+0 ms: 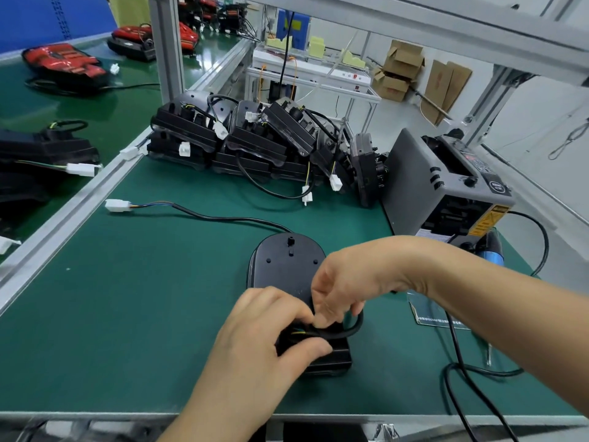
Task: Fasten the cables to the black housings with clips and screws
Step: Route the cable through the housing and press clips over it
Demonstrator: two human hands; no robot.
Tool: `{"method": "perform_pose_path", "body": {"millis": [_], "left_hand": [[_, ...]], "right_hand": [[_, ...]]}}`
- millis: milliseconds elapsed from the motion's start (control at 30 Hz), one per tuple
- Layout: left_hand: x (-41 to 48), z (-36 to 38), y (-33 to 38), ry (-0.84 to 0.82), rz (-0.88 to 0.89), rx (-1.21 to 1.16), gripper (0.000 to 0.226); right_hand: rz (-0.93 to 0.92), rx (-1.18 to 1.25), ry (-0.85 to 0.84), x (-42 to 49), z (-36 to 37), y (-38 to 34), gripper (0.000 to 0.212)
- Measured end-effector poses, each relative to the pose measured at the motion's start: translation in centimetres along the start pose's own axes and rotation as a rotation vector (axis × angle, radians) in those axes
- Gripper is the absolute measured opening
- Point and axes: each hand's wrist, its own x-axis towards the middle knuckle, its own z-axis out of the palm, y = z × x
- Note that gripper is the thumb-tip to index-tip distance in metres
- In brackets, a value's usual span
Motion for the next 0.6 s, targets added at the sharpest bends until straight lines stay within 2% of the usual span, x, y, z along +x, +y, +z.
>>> {"method": "perform_pose_path", "body": {"millis": [167, 400, 467, 600], "left_hand": [[0.4, 1.1, 0.5, 0.092, 0.048, 0.099, 0.031], [0.0, 0.8, 0.0, 0.047, 0.042, 0.014, 0.014], [-0.2, 0.6, -0.2, 0.039, 0.110, 0.048, 0.010], [-1.0, 0.7, -0.4, 0.127, 0.278, 0.247, 0.021]], "right_hand": [[-0.007, 0.027, -0.010, 0.1, 0.0, 0.4, 0.011], [-0.004, 0.038, -0.030, 0.4, -0.2, 0.5, 0.014], [0.000, 0.029, -0.030, 0.5, -0.2, 0.5, 0.014], [0.002, 0.053, -0.036, 0.9, -0.3, 0.8, 0.016]]}}
